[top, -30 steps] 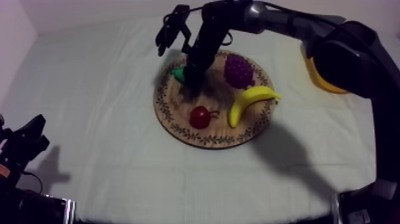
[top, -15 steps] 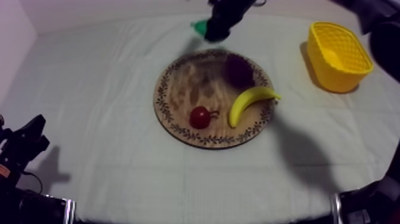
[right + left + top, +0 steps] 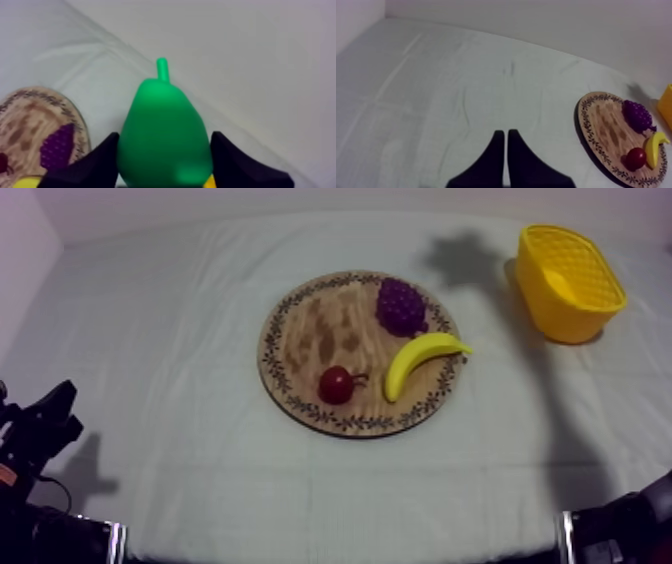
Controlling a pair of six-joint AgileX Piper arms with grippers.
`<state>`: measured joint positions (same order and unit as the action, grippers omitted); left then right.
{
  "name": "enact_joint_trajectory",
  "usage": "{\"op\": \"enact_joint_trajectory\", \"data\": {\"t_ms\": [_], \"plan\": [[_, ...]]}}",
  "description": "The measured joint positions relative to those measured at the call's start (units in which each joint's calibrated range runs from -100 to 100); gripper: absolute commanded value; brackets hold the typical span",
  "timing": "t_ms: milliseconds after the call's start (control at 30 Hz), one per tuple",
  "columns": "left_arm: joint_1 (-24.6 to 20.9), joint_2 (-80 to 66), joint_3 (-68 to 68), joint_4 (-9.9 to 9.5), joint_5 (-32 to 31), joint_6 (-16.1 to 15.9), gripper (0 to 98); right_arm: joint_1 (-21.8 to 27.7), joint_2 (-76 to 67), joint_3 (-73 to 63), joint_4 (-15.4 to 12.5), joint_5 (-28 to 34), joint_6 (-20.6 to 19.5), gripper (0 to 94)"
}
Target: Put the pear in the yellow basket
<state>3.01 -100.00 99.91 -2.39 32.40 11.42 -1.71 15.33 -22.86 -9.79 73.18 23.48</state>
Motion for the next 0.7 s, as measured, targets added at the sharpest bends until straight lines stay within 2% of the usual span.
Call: {"op": "enact_joint_trajectory", "data": {"t_ms": [233, 467, 700], "plan": [[0.0, 0.0, 0.0, 0.0, 0.0, 0.0, 0.1, 5.61, 0.46, 9.14, 2.17, -4.79, 0.11, 37.2], [0.0, 0.0, 0.0, 0.0, 0.0, 0.0, 0.1, 7.51, 1.18, 19.47, 3.54, -10.23, 0.42, 39.3], [0.0, 0.0, 0.0, 0.0, 0.0, 0.0, 0.1, 8.1, 1.67, 25.09, 3.78, -12.89, -0.03, 62.8]]}}
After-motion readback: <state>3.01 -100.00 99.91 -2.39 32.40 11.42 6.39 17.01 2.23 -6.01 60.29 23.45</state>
